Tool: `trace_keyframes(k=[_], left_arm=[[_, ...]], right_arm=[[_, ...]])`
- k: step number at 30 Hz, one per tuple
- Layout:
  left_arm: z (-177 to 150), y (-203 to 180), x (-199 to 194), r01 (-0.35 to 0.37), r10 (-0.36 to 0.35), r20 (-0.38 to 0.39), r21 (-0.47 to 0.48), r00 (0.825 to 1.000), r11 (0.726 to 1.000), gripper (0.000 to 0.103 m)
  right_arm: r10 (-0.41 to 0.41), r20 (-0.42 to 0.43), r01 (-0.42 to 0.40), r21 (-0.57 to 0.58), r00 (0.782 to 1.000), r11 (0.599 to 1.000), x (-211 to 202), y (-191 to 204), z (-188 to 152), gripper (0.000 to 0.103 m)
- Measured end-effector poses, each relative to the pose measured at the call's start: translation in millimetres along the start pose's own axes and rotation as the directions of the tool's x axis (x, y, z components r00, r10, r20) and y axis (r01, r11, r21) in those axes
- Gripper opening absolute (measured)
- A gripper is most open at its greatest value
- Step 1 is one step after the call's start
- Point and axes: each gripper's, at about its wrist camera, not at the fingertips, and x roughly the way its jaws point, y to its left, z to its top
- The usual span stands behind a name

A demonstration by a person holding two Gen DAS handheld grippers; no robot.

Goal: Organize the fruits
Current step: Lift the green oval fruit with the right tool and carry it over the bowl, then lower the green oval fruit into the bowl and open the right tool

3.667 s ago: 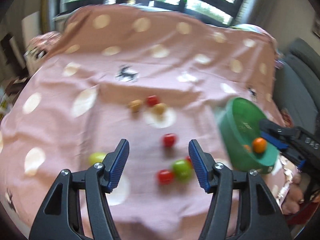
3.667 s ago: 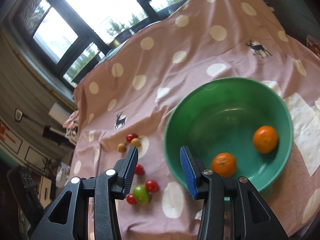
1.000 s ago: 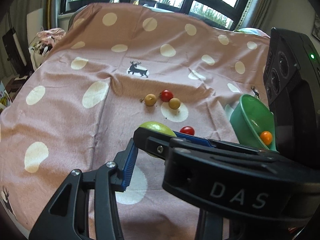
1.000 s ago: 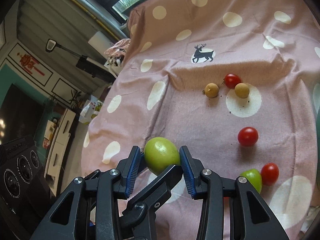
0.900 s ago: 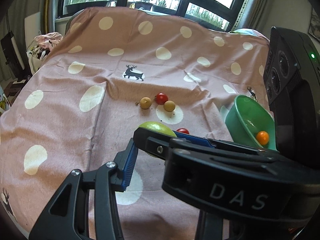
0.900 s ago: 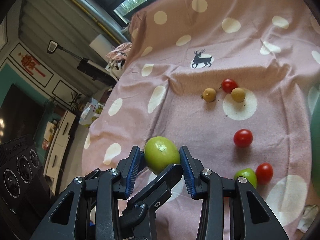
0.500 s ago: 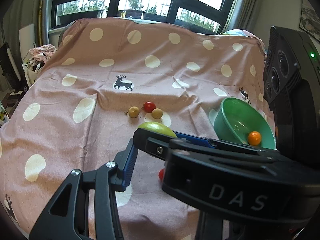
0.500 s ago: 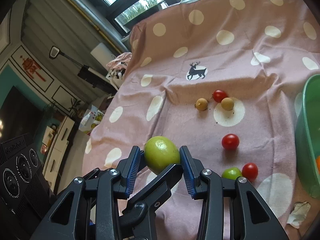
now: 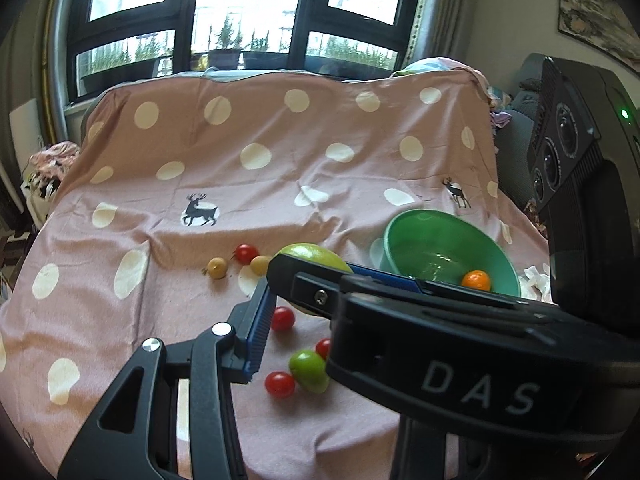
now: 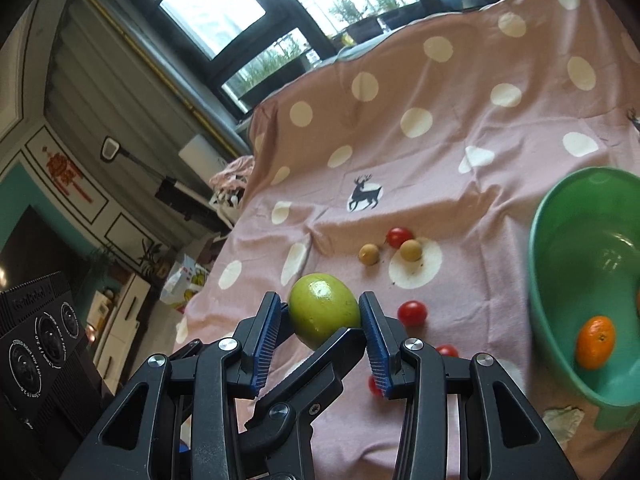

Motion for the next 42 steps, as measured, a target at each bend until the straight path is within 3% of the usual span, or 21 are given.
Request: trace_keyframes(k=[19, 42], left_arm=[[21.5, -77.0, 34.3, 0.166, -0.160, -0.048, 0.180, 0.986, 0.970, 0.040], [16.2, -126.3, 77.7, 0.299, -0.272, -0.148, 0.215, 0.951, 0.930, 0.040]], right_arm=[[-0.122, 0.168, 0.092, 0.176, 0.978, 0.980, -63.4, -61.0, 2.9, 0.045], [-0.237, 0.179, 0.165, 0.343, 0.955, 0.925, -88.9, -121.5, -5.7, 0.044]])
